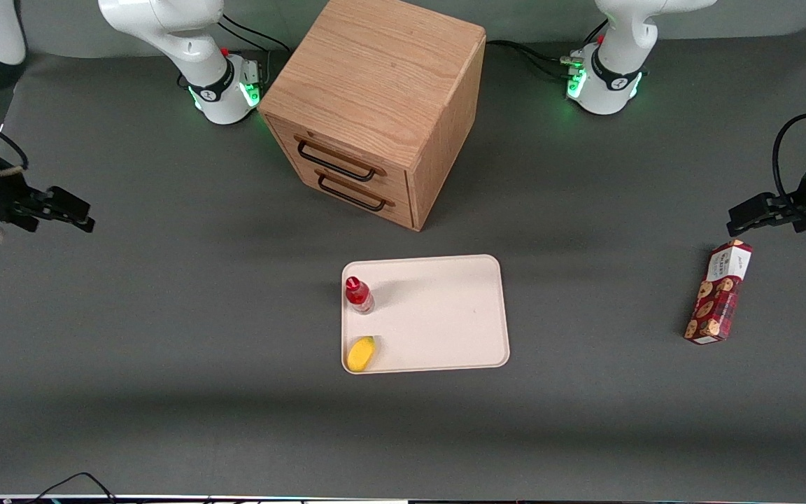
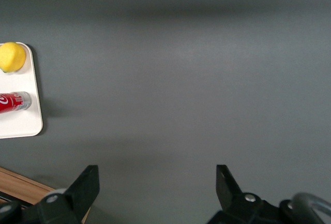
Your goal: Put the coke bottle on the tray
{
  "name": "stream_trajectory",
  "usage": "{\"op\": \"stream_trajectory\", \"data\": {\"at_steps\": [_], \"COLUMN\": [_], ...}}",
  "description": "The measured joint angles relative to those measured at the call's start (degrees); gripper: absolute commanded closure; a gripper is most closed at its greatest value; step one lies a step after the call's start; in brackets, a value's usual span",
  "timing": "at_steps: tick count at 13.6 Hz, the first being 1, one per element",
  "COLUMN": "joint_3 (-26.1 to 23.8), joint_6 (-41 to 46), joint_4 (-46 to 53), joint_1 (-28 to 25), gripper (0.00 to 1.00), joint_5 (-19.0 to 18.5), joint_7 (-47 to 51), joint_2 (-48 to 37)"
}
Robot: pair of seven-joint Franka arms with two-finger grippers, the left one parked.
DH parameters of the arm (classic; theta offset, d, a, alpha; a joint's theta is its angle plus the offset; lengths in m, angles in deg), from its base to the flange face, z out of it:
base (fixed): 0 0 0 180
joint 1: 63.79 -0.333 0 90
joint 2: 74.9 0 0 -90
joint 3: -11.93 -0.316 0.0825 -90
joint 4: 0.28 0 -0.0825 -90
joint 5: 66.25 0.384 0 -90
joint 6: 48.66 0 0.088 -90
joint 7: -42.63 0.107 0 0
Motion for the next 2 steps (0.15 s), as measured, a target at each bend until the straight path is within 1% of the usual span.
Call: {"op": "stream_trajectory", "data": {"at_steps": [2], "joint_3": [0.1], "joint_6": [0.0], "joint_4": [-0.5], "joint_1": [-0.1], "gripper": [0.0], "joint_5": [0.0], "joint_7": [0.0], "joint_2": [-0.5]}}
